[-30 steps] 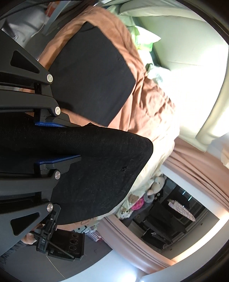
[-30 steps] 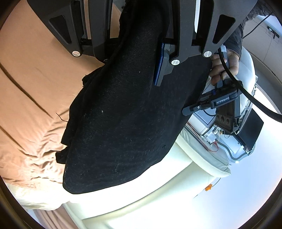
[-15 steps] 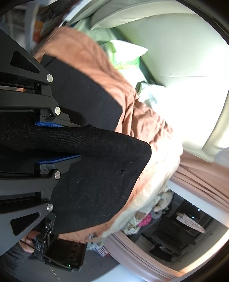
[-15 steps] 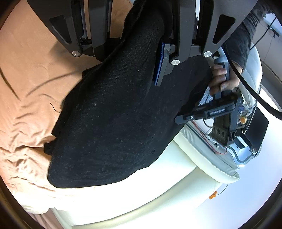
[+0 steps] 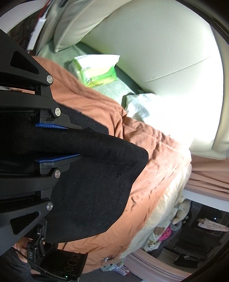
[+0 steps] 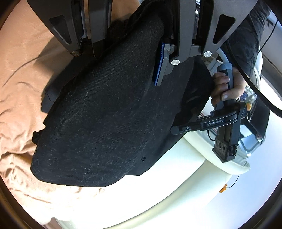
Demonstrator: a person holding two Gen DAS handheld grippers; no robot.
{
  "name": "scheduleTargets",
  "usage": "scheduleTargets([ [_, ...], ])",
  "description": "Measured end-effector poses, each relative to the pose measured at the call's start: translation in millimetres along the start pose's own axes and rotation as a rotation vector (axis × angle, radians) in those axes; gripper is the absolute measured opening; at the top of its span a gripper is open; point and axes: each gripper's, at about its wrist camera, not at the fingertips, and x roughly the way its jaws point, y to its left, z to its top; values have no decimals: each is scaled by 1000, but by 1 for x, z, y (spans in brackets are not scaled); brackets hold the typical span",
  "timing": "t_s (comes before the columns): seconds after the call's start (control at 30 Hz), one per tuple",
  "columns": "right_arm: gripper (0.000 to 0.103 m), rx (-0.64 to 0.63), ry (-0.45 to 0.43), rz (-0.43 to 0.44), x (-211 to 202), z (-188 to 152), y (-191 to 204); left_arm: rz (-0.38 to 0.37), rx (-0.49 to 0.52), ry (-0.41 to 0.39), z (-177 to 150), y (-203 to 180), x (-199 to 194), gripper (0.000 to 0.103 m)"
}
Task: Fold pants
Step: 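Carry the folded black pants toward the headboard and lower them with both tools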
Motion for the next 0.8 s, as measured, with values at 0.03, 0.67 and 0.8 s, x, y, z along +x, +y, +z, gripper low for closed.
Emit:
scheduleTargets([
  [0.03, 26, 11, -4, 8, 0, -3, -1, 12, 9, 6, 3, 2, 4, 26],
  [0.67, 24, 203, 134, 22, -57, -122, -30, 78, -205, -40, -67, 5, 12, 31],
  [0.8, 21, 267, 108, 26, -77, -144, -29, 48, -235, -48, -89, -11, 7, 31],
])
